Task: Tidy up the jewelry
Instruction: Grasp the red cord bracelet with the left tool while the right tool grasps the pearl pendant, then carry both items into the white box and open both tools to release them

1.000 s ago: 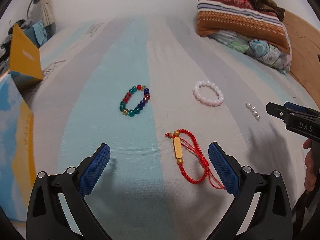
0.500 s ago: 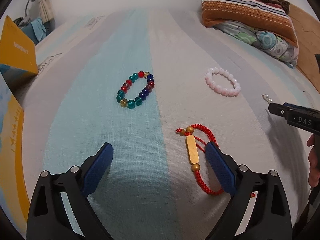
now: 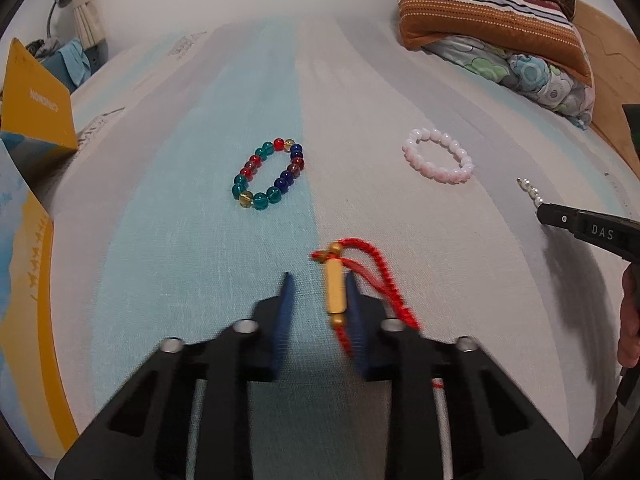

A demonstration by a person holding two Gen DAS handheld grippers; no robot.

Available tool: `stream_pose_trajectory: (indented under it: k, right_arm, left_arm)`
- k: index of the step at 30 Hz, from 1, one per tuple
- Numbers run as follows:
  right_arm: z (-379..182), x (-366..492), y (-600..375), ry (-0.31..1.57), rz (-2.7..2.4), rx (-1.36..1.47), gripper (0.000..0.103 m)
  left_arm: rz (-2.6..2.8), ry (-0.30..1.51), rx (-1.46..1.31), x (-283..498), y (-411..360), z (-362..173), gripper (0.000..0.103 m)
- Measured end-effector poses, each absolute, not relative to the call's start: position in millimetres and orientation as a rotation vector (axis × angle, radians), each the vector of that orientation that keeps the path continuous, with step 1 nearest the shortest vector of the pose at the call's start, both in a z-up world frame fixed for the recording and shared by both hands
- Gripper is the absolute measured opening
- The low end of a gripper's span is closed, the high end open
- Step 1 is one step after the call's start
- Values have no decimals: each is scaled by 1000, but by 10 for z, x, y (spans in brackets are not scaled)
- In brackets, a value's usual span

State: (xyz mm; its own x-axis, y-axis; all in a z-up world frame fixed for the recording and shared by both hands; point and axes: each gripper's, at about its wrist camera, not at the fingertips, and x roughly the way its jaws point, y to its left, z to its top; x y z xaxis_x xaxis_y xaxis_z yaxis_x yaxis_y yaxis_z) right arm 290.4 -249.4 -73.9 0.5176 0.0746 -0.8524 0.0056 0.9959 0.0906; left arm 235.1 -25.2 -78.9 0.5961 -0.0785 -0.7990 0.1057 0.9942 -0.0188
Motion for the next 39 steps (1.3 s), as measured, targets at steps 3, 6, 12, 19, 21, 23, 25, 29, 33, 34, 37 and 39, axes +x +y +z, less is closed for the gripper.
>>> stream_pose_trajectory:
  k: [3,6,12,19,21,23,25,29,33,34,37,39]
  right_arm:
    - [-717,2881,-2496,1024,45,95,11]
    - [-675,2853,-2493,1016,49,99,11]
    - [-541,2795,-2471,991,57,103,11]
    - [-389,2694,-2444,966,66,106,11]
    - [-351,2656,-2431,960,67,104,11]
    - [-314,2618,-2418,956,70,101,11]
    - [-273,2583,-2414,949,72,101,11]
    - [-197,2535,-2412,939,77,100,11]
    - [-114,2476,-2369,925,83,97,11]
    - [-84,2459,-2356,920,85,96,11]
    - [-9,2406,-2302,908,91,93,11]
    - [37,2375,-2261,900,94,90,11]
  left_arm:
    - [-125,935,12,2341,-230,-768,8]
    - [-134,939,7,2313,-214,-745,8]
    - [-138,937,13,2241,-222,-686,8]
    - [-132,925,26,2148,-230,-587,8]
    - [-129,921,28,2115,-224,-557,8]
    - [-126,915,28,2078,-210,-520,8]
    - [-123,911,28,2051,-203,-488,8]
    - [-118,899,29,1987,-178,-407,8]
    - [-111,884,31,1921,-140,-312,8]
    - [-108,880,32,1904,-123,-286,8]
    - [-101,868,33,1849,-78,-207,8]
    - [-96,860,33,1816,-47,-154,8]
